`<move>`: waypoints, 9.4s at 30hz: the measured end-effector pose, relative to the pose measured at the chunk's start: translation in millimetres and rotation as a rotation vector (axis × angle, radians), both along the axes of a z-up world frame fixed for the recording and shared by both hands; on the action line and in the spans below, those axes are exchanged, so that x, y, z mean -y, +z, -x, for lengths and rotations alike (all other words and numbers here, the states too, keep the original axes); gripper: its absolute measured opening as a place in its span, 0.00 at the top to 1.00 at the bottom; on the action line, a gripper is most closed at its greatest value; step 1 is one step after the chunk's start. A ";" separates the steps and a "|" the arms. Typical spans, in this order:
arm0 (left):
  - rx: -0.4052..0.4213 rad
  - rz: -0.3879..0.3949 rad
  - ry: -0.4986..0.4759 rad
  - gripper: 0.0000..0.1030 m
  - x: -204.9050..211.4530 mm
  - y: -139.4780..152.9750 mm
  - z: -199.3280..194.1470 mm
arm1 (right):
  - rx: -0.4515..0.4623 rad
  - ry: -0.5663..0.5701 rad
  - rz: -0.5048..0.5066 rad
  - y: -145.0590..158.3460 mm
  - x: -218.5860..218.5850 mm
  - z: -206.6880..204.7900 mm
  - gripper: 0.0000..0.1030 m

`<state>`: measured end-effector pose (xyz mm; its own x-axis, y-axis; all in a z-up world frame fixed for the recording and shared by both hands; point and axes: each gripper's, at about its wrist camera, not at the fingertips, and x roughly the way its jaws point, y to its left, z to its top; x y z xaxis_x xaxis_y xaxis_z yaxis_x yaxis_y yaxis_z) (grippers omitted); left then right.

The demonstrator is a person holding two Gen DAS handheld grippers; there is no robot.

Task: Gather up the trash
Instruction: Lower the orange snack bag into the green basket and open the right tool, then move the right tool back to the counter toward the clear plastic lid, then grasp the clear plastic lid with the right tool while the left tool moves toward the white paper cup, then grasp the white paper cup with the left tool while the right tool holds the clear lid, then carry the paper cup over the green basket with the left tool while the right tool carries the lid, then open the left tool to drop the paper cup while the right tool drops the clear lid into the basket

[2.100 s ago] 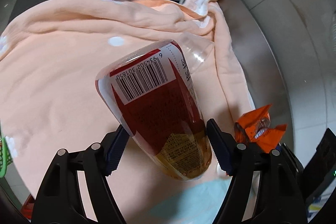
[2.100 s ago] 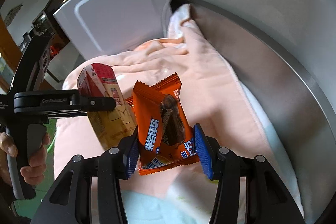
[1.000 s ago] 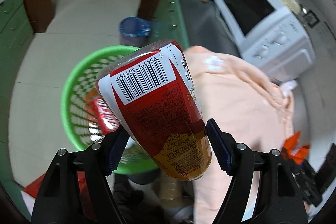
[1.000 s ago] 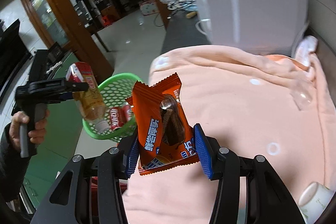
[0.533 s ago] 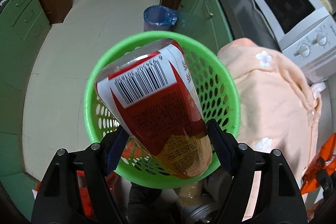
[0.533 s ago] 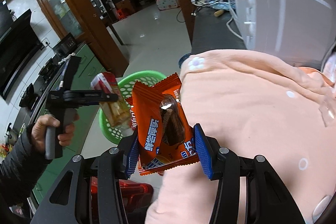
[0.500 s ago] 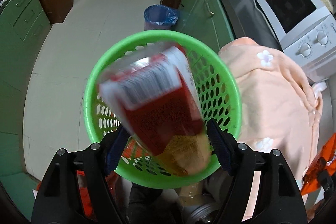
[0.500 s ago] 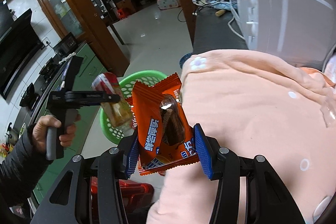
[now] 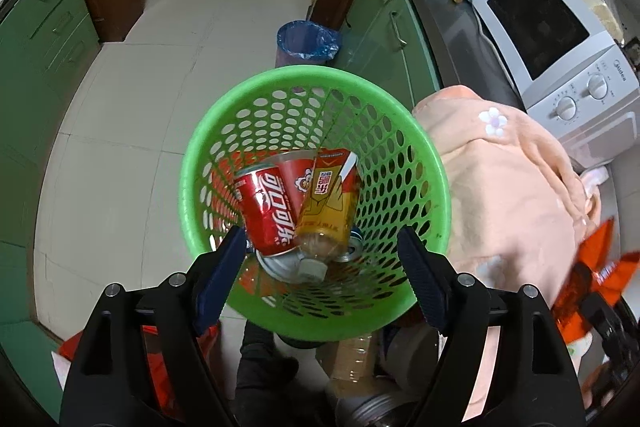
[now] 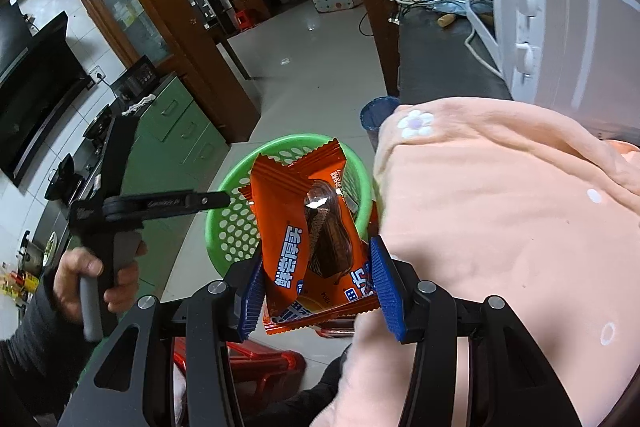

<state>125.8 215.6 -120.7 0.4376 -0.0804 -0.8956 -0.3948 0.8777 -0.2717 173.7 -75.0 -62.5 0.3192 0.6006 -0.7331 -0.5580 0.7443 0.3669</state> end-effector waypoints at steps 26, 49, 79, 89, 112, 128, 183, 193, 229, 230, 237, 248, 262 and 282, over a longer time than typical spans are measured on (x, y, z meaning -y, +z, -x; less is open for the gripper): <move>0.057 -0.057 0.065 0.23 -18.4 21.6 47.1 | -0.123 0.004 -0.043 -42.6 -85.3 -36.1 0.27; 0.083 -0.070 -0.085 0.22 46.1 37.3 27.4 | 0.013 -0.306 0.065 -4.3 107.2 -32.1 0.20; -0.010 -0.120 -0.176 0.21 98.7 18.6 -15.5 | -0.032 -0.469 0.333 -69.7 304.1 -153.3 0.14; -0.020 -0.127 -0.221 0.21 115.8 15.5 -25.0 | -0.070 -0.459 0.320 -90.9 311.5 -162.3 0.40; 0.072 -0.093 -0.629 0.21 274.6 41.3 -21.1 | 0.005 -0.612 0.280 -9.9 368.3 19.2 0.40; 0.210 -0.144 -1.257 0.15 478.3 41.4 24.9 | -0.012 -0.844 0.301 -0.5 456.5 163.3 0.40; 0.356 -0.169 -1.425 0.38 502.5 49.1 27.6 | -0.021 -0.760 0.168 -21.9 398.2 178.0 0.40; 0.381 -0.195 -1.231 0.38 419.9 73.0 22.1 | 0.018 -0.616 0.157 -11.0 337.2 148.5 0.40; 0.300 -0.235 -0.588 0.38 193.7 84.7 19.8 | 0.050 -0.334 0.041 6.4 177.4 72.9 0.40; 0.296 -0.236 -0.570 0.38 186.9 83.7 19.4 | 0.050 -0.324 0.039 6.4 172.9 70.5 0.40; 0.271 -0.253 -0.478 0.38 150.8 79.1 18.1 | 0.049 -0.263 0.033 7.8 140.2 58.3 0.40; 0.220 -0.276 -0.375 0.38 110.5 65.8 15.0 | 0.055 -0.161 0.049 3.0 88.2 36.1 0.40; 0.166 -0.288 -0.281 0.38 73.3 51.2 16.8 | 0.045 -0.064 0.038 -1.2 29.9 17.8 0.40; 0.065 -0.243 -0.107 0.35 10.2 21.3 8.1 | -0.035 -0.008 0.042 -34.7 -44.4 -10.7 0.40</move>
